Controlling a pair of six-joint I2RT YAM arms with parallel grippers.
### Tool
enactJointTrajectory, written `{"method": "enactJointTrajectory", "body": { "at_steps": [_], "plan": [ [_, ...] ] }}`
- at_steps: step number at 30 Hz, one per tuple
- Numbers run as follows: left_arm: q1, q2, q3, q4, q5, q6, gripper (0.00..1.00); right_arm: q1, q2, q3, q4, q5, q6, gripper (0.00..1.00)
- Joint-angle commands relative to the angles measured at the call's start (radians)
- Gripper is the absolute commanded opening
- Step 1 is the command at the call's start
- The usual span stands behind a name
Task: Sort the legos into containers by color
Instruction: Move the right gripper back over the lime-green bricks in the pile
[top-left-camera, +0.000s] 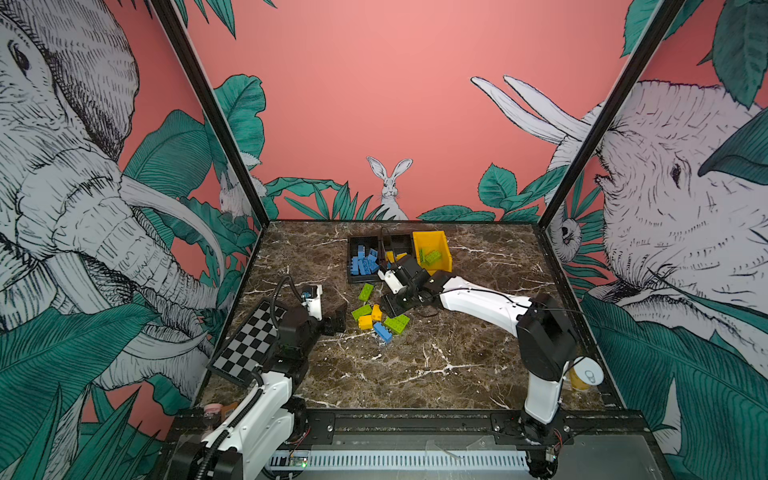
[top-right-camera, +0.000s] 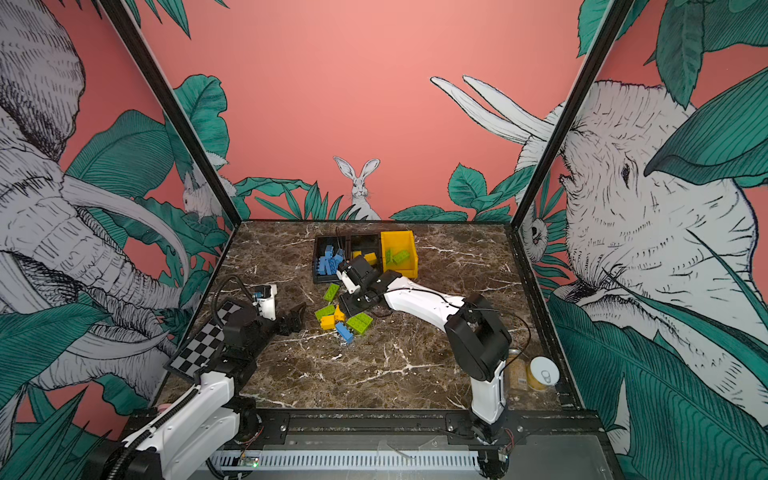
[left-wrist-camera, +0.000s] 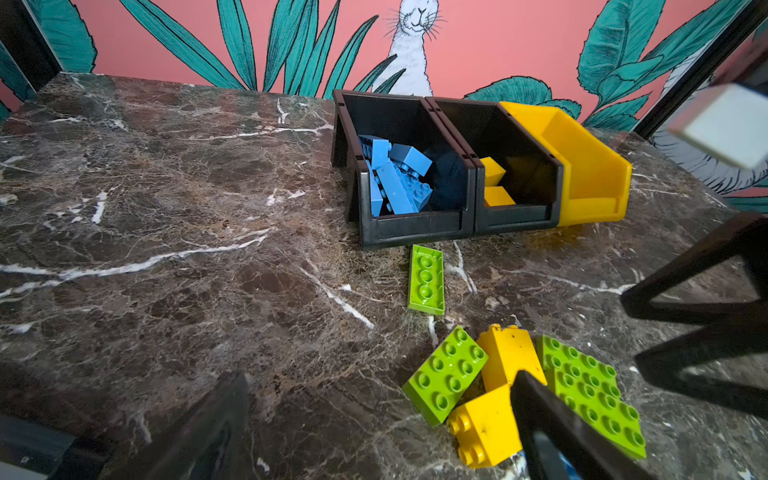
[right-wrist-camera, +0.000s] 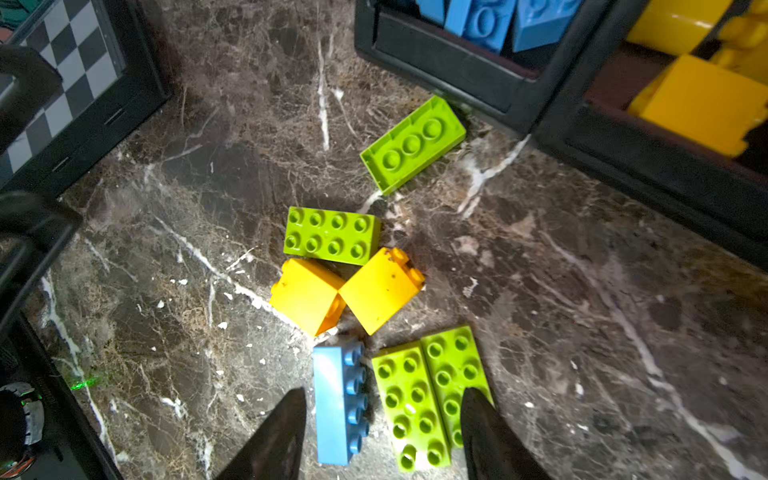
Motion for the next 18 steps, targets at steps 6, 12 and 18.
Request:
{"method": "enactJointTrajectory", "body": {
  "at_steps": [6, 12, 18],
  "plan": [
    [-0.002, -0.001, 0.016, 0.013, -0.004, 0.002, 0.99, 0.009, 0.106, 0.079, 0.028, -0.007, 0.024, 0.62],
    [-0.004, 0.0, 0.018, 0.01, 0.003, 0.002, 0.99, 0.01, 0.146, 0.119, -0.032, 0.008, -0.013, 0.61],
    [-0.004, -0.008, 0.013, 0.01, -0.002, 0.002, 0.99, -0.003, 0.051, -0.016, -0.035, 0.076, -0.042, 0.58]
  ]
}}
